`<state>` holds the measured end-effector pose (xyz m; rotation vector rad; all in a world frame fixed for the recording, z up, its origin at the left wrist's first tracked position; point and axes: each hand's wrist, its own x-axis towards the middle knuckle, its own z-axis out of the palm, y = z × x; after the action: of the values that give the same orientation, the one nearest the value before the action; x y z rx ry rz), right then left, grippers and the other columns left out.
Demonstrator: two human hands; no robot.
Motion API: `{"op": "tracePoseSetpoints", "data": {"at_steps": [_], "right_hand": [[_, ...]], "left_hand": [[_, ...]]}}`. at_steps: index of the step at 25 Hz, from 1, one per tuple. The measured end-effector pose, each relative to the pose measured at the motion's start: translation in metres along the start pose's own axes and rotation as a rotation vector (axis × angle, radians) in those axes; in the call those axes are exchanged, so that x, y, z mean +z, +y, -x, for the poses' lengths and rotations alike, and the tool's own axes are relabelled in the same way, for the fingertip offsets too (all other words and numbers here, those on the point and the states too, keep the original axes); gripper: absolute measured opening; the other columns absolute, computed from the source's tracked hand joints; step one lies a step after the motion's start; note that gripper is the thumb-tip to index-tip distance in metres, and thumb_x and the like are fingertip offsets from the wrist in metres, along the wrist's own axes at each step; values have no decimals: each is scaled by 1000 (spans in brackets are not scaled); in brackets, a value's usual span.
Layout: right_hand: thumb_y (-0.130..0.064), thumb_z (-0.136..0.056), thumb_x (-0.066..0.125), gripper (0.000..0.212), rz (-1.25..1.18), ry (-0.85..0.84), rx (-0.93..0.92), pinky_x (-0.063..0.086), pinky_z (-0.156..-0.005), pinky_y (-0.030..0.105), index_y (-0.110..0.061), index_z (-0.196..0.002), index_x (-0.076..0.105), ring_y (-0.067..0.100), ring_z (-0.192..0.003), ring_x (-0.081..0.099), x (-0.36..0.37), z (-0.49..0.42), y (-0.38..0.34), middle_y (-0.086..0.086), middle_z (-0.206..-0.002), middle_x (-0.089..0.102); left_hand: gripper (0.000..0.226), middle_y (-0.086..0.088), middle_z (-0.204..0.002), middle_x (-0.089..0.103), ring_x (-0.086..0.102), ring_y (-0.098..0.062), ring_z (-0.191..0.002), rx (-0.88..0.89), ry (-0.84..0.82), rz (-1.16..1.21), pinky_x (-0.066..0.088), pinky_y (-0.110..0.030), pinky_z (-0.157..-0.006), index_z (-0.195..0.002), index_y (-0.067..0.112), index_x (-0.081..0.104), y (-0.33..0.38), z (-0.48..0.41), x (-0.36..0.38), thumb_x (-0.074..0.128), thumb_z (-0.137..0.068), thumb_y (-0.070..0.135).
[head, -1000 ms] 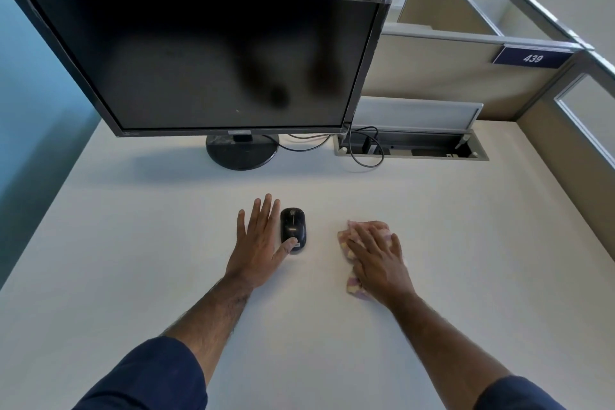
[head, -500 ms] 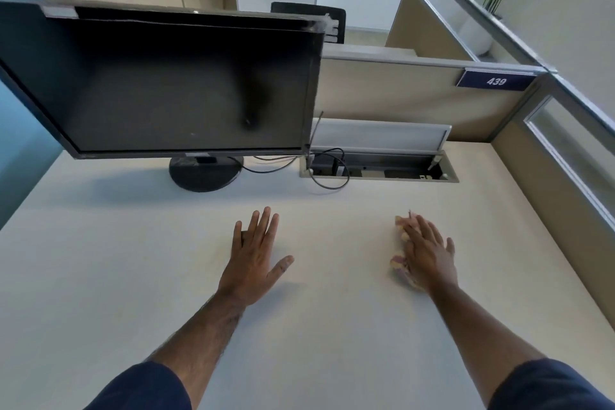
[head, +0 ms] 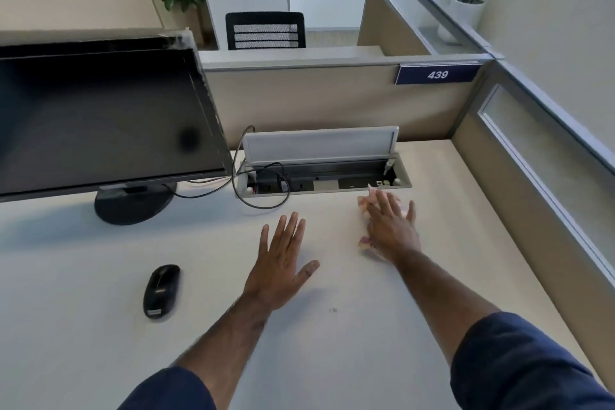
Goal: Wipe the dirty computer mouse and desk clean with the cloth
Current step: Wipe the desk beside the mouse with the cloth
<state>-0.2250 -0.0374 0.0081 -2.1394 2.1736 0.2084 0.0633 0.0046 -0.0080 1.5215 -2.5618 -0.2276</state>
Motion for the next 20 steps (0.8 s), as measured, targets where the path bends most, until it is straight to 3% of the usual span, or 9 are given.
{"op": "tracePoseSetpoints", "data": {"at_steps": [2,4,6,8,10,14,20], "right_hand": [[-48,-91,63,92,-83,-27,-76,2,-117,67,-32,-159,3,26,-155,-11,7,-4,1,-1,-170,-7],[-51,-100,46,82,-86,-24,-154,-5,-118,63,-34,-157,-11,25,-151,-25,20,-3,0,-1,-169,-17],[-58,-103,22,69,-181,16,12,-13,-116,58,-35,-156,-16,25,-150,-26,28,-4,4,-1,-167,-22],[-63,-100,9,68,-289,-6,196,-10,-119,59,-36,-158,-16,26,-153,-20,33,-5,8,2,-167,-19],[-66,-98,7,71,-284,-39,202,-6,-121,60,-34,-158,-15,27,-152,-22,41,-3,9,4,-167,-20],[-72,-95,3,79,-198,-16,174,-14,-119,60,-30,-156,-24,29,-147,-34,49,4,3,7,-162,-32],[-75,-93,2,82,-165,-54,156,-11,-119,62,-29,-157,-20,29,-147,-34,48,2,6,7,-163,-31]], "left_hand": [[78,2,-170,-17,-18,-18,-156,14,-10,-20,-8,-50,-125,-163,21,-7,11,-13,4,17,-104,66],[76,3,-170,-18,-19,-17,-156,23,-22,-8,-9,-49,-125,-163,22,-8,20,-26,7,14,-104,66],[74,4,-170,-18,-19,-16,-156,42,-33,-5,-8,-50,-125,-163,24,-8,30,-40,11,12,-105,64],[73,3,-171,-16,-18,-16,-156,59,-46,-19,-7,-50,-125,-163,23,-7,39,-49,14,10,-105,63],[72,2,-171,-15,-18,-17,-156,69,-48,-37,-7,-50,-125,-163,22,-6,44,-55,19,9,-105,62],[72,1,-170,-17,-20,-17,-155,71,-83,-64,-9,-50,-125,-163,22,-8,53,-62,28,7,-104,61],[75,5,-168,-24,-25,-15,-154,17,-136,-50,-15,-47,-124,-162,27,-14,39,-43,38,1,-100,68]]}}
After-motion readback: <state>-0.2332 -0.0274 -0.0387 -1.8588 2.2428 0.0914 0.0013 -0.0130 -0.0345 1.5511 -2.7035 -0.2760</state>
